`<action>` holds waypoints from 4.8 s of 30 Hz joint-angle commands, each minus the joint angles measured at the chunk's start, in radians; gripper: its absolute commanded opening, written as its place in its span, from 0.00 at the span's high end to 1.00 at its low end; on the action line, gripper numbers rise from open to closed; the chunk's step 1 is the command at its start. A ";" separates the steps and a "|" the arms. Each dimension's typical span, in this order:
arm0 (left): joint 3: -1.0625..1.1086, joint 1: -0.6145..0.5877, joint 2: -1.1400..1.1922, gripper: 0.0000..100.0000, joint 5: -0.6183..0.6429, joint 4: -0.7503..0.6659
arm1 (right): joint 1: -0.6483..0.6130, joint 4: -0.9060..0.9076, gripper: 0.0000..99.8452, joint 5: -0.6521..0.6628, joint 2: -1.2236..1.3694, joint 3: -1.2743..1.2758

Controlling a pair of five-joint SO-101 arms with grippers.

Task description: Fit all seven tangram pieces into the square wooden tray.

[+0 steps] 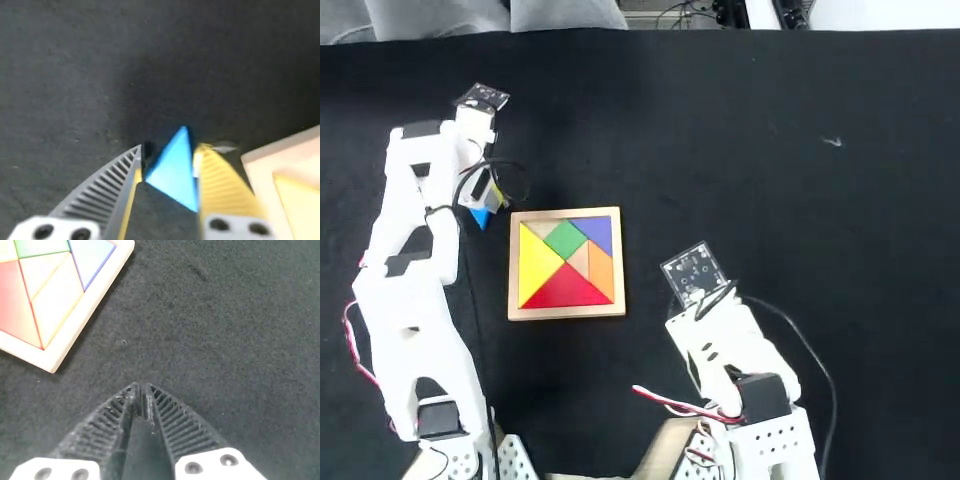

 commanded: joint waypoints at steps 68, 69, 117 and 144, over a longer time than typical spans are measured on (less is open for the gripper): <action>-0.251 -0.176 -0.152 0.80 -0.551 0.502 | -0.008 0.026 0.98 0.006 -0.091 -0.004; -0.225 -0.166 -0.150 0.80 -0.532 0.477 | -0.008 0.026 0.98 0.006 -0.091 -0.004; 0.183 -0.104 -0.130 0.85 -0.522 0.046 | -0.008 0.028 0.98 0.006 -0.091 -0.004; 0.168 -0.076 -0.143 0.90 -0.387 0.100 | -0.008 0.046 0.98 0.008 -0.093 -0.004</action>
